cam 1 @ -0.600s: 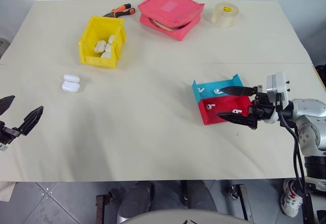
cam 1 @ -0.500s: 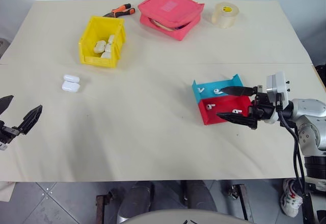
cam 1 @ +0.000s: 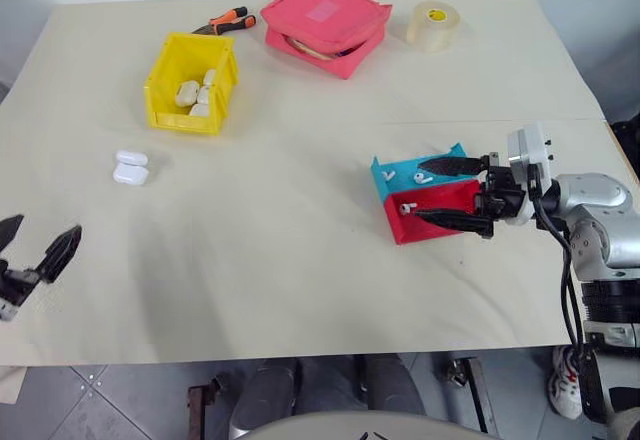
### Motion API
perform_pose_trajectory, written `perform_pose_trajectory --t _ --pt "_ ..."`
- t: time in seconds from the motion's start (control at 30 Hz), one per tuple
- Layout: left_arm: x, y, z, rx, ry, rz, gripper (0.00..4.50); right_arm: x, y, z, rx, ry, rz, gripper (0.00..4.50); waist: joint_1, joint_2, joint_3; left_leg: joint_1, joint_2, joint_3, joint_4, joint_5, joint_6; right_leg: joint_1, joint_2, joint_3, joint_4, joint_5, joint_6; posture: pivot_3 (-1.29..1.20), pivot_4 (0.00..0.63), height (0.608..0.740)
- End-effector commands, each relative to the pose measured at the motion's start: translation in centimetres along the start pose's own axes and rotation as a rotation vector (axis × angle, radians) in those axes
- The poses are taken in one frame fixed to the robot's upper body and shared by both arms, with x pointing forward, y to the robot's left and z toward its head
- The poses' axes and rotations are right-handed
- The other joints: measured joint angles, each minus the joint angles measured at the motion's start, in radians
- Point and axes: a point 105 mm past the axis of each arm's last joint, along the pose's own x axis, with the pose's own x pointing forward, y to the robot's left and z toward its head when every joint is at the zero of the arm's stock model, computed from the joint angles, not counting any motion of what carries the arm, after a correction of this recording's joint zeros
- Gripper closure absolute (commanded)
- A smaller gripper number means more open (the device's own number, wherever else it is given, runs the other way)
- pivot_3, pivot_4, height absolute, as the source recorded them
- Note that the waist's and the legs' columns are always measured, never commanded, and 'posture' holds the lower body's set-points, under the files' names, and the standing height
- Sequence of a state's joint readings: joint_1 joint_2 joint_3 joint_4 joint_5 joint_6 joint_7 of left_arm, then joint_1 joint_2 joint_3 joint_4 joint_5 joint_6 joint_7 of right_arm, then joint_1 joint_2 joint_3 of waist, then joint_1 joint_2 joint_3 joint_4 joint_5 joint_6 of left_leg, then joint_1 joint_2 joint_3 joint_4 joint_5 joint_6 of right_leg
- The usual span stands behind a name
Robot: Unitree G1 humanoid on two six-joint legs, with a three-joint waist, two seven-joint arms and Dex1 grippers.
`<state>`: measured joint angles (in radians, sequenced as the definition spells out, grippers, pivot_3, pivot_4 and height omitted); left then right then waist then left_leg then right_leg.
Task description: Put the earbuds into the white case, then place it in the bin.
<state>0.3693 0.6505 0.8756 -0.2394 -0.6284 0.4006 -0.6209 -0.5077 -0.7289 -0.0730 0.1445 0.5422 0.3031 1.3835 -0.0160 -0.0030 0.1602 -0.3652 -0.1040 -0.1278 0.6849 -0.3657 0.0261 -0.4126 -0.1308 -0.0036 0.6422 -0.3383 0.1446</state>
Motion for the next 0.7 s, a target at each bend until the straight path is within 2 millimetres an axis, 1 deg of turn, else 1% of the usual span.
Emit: perform_pose_trajectory --t 0.03,0.13,0.2,0.27,0.33,0.43,0.47,0.6,0.7 --pt "-2.5 0.3 1.0 0.022 -0.019 0.065 0.03 0.3 -0.4 0.7 -0.038 -0.004 0.037 0.0 0.001 0.0 0.0 0.0 0.0 0.0 0.0 0.0 0.0 0.0 0.0 0.0 -0.002 0.0 0.0 0.0 0.15 0.74" --pt "-3.5 0.2 0.6 0.006 0.005 0.084 0.03 0.6 -0.8 0.9 -0.046 -0.005 0.052 0.0 0.01 0.0 0.0 0.0 0.001 0.0 0.0 0.0 0.0 0.001 0.0 0.0 -0.004 0.0 0.0 0.0 0.15 0.74" --pt "-3.7 0.2 0.6 0.005 0.001 0.09 0.03 0.7 -0.9 1.0 -0.05 -0.007 0.064 0.0 0.018 0.001 0.0 0.0 0.001 0.0 0.0 0.0 0.0 0.001 0.0 0.0 -0.004 0.0 0.0 0.0 0.15 0.74" --pt "-3.3 0.0 0.7 0.006 -0.005 0.088 0.03 0.8 -0.8 1.1 -0.053 -0.012 0.085 0.0 0.023 0.001 0.001 0.0 0.0 0.0 0.0 0.0 0.0 0.002 0.0 0.0 -0.004 0.0 0.0 0.0 0.15 0.74" --pt "-2.3 -0.4 0.8 0.007 0.004 0.068 0.03 0.8 -0.4 1.3 -0.057 -0.018 0.115 0.0 0.028 0.001 0.001 0.0 0.0 0.0 0.0 0.0 0.0 0.002 0.0 0.0 -0.004 0.0 0.0 0.0 0.15 0.74" --pt "0.2 -0.3 1.3 -0.003 0.024 0.049 0.03 0.9 0.3 1.4 -0.056 -0.022 0.166 0.0 0.039 0.001 0.001 0.0 0.0 0.0 0.0 0.001 0.0 0.002 0.0 0.0 -0.004 0.0 0.0 0.0 0.15 0.74" --pt "0.8 -0.3 1.4 -0.007 0.031 0.045 0.03 0.9 0.4 1.4 -0.055 -0.023 0.175 0.0 0.04 0.001 0.001 0.0 0.0 -0.001 0.0 0.001 -0.001 0.002 0.0 0.0 -0.003 0.0 0.0 0.0 0.15 0.74" --pt "6.3 -0.1 1.9 -0.026 0.136 0.012 0.03 1.2 0.2 1.3 -0.064 -0.013 0.157 0.0 0.04 0.002 0.001 0.001 -0.001 -0.001 0.0 0.002 -0.002 0.001 0.0 -0.001 0.0 0.0 0.0 0.0 0.15 0.74" --pt "9.5 -0.1 2.0 -0.037 0.258 -0.013 0.03 1.0 0.4 1.1 -0.056 -0.004 0.152 0.0 0.032 0.002 0.001 0.001 -0.001 -0.001 0.0 0.002 -0.002 0.0 0.0 0.0 0.004 0.0 0.0 0.0 0.15 0.74"
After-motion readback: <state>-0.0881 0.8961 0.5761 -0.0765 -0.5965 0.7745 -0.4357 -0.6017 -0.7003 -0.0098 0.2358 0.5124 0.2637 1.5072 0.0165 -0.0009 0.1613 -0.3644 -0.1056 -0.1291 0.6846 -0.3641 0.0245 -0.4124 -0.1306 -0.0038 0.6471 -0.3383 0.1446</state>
